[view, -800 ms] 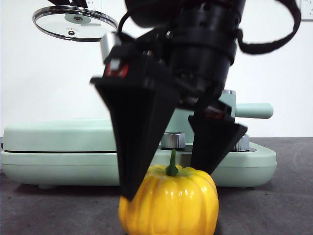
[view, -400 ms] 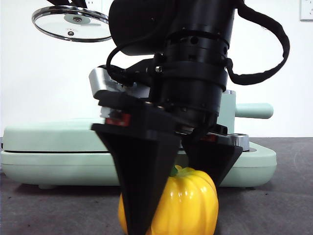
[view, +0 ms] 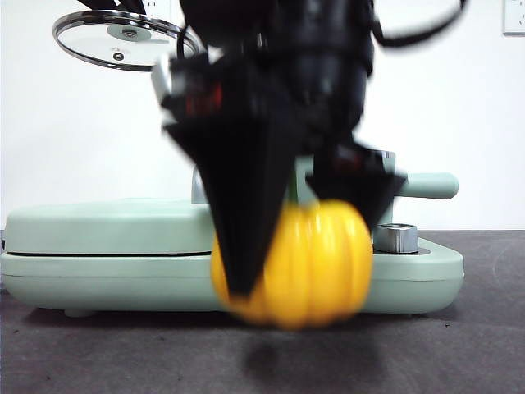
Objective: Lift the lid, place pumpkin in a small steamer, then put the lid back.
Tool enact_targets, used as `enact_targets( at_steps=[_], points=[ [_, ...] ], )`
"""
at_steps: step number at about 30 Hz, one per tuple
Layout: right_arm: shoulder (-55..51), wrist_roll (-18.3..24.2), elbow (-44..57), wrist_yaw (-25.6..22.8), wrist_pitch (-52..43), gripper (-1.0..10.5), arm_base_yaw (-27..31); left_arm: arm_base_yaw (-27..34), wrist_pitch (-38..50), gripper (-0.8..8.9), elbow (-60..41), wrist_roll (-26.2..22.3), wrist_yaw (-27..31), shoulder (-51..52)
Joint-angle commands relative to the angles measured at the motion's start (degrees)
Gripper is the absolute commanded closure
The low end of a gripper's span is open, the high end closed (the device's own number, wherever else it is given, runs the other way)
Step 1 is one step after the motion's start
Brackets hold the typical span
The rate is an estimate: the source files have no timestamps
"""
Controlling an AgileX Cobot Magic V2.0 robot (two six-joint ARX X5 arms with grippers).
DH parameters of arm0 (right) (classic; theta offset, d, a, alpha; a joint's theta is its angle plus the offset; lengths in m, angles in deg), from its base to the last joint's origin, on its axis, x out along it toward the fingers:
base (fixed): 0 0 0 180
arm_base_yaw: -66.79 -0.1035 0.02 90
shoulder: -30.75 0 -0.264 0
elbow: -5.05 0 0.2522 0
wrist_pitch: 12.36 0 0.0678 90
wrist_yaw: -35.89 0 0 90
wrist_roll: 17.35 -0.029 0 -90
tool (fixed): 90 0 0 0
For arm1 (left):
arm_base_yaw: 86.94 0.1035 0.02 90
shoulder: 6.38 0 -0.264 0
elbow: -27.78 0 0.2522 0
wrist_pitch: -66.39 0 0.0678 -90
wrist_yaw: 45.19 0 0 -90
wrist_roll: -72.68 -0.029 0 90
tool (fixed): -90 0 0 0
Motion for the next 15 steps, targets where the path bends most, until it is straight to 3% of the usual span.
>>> enact_targets(
  at_steps=[1, 7, 15],
  points=[
    [0.9, 1.4, -6.4, -0.4, 5.4, 6.7, 1.3, 0.0, 0.5, 7.98, 2.0, -1.3, -0.3, 0.1],
    [1.0, 3.5, -20.1, -7.5, 13.9, 6.7, 6.8, 0.0, 0.3, 7.99, 2.0, -1.4, -0.3, 0.1],
    [7.2, 7.0, -37.8, -8.1, 20.2, 6.7, 16.7, 0.0, 0.6, 7.98, 2.0, -1.4, -0.3, 0.1]
  ],
)
